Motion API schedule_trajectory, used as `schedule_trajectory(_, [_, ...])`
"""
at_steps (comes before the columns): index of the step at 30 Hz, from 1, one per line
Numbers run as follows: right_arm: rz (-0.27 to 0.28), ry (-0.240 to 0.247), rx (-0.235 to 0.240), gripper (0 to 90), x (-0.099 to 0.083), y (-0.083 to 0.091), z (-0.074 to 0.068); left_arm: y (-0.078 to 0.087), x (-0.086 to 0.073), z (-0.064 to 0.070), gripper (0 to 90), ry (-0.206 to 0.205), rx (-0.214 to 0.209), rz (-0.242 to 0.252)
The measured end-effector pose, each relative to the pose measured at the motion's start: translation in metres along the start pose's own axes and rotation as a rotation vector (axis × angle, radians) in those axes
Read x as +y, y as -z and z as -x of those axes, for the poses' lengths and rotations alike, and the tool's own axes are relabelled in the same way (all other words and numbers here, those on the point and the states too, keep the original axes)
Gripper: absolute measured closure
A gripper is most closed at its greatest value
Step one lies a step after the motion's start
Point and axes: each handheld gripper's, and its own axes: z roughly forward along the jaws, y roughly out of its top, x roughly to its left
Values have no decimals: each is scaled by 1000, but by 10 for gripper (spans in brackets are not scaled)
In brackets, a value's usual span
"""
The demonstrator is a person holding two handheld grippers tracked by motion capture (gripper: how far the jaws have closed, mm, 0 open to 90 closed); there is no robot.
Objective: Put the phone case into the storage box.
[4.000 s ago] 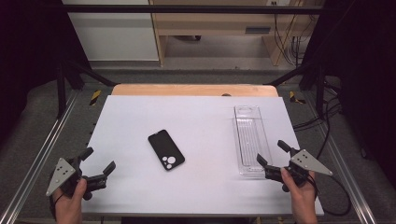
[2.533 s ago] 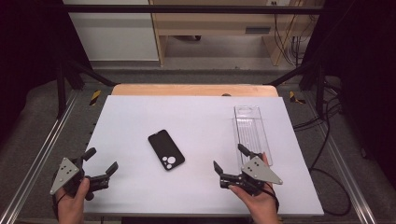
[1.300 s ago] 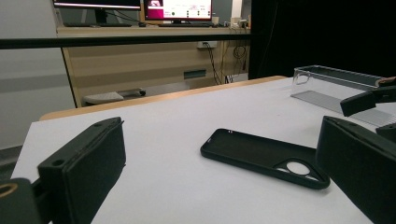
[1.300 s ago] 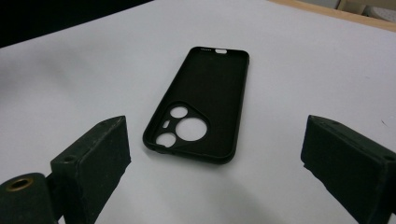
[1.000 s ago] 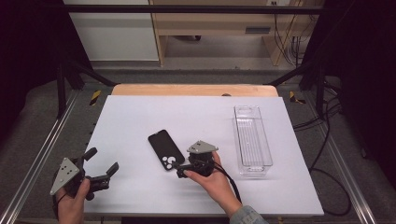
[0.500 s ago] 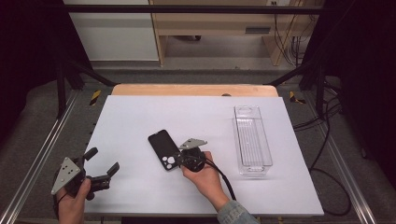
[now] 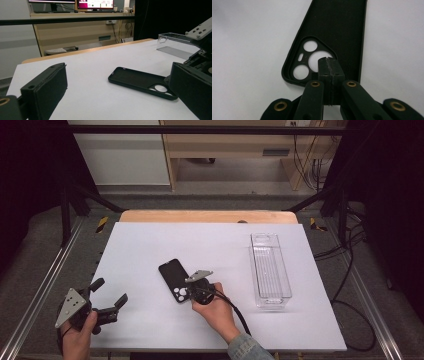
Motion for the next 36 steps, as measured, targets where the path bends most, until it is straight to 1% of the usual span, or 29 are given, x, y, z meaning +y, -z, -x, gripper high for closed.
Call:
schedule_trajectory(4, [-21, 22, 6, 900, -2, 4, -1, 0, 0, 0, 19, 0, -1, -3])
schedule_trajectory(13, [-49, 39, 35, 900, -12, 16, -1, 0, 0, 0, 19, 2, -1, -5])
schedule_trajectory(20, [-61, 50, 46, 900, -23, 29, 0, -1, -1, 1, 19, 0, -1, -8])
schedule_trajectory(21, [-58, 58, 47, 900, -25, 31, 0, -1, -1, 1, 19, -1, -1, -9])
schedule_trajectory(23, [-60, 58, 47, 900, -27, 33, 0, -1, -1, 1, 19, -2, -1, -10])
schedule_trajectory(25, [-65, 55, 47, 900, -32, 39, 1, -1, -1, 2, 19, -4, -2, -12])
schedule_trajectory(28, [-69, 64, 48, 900, -38, 46, 1, -1, -1, 2, 19, -4, -1, -13])
schedule_trajectory(29, [-69, 57, 50, 900, -40, 48, 2, -1, -1, 2, 19, -4, -1, -13])
schedule_trajectory(32, [-65, 39, 76, 900, -47, 55, 4, -1, -1, 2, 19, -3, -2, -15])
schedule_trajectory(34, [-61, 42, 74, 900, -52, 60, 5, -2, -1, 2, 19, -2, -4, -15])
schedule_trajectory(36, [-58, 56, 50, 900, -57, 65, 5, -2, -1, 2, 19, -4, -5, -14])
